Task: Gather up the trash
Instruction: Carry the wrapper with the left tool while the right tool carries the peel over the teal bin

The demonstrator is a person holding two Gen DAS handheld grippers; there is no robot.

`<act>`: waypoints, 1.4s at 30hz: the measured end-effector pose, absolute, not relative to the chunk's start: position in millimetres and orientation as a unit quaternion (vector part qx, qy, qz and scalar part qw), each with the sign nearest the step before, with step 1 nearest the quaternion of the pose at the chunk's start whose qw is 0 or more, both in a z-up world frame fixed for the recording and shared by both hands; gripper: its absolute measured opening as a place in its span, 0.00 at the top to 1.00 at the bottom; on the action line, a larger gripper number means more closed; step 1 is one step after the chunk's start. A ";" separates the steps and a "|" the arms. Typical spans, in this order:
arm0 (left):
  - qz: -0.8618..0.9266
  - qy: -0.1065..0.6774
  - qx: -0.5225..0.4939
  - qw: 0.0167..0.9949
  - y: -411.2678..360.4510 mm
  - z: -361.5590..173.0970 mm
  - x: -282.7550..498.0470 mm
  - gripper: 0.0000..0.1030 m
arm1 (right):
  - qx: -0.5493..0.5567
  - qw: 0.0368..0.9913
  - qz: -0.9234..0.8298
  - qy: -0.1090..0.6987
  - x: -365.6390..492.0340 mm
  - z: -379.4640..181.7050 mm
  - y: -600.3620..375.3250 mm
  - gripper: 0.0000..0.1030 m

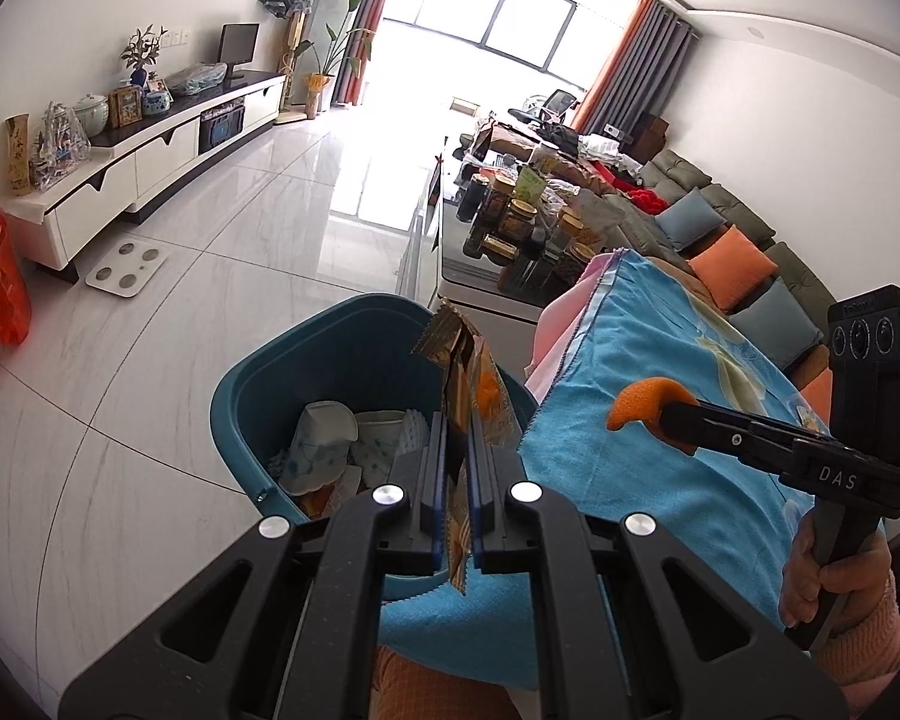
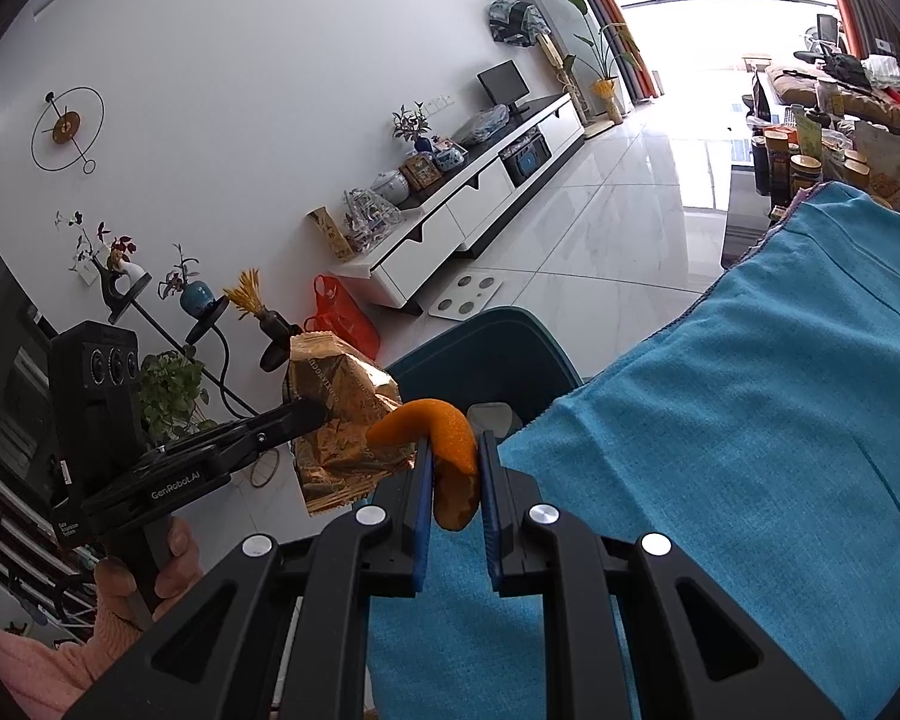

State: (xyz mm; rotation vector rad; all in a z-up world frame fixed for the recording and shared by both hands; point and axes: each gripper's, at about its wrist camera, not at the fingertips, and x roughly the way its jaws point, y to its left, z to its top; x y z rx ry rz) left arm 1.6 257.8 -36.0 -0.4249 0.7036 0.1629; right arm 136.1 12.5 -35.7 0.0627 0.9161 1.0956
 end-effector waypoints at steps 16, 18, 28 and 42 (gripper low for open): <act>0.082 0.353 -0.210 0.908 266.3 -49.5 13.4 0.94 | 0.009 0.748 0.506 0.429 140.3 -39.4 36.5 0.87; 0.083 0.354 -0.210 0.908 266.9 -51.0 15.8 0.94 | 0.008 0.747 0.506 0.431 141.3 -40.5 38.8 0.87; 0.084 0.359 -0.217 0.904 272.2 -58.8 20.2 0.94 | 0.002 0.743 0.504 0.439 143.7 -44.6 51.5 0.87; 0.088 0.367 -0.223 0.899 277.9 -69.3 26.3 0.94 | -0.013 0.740 0.502 0.448 148.8 -49.0 69.9 0.87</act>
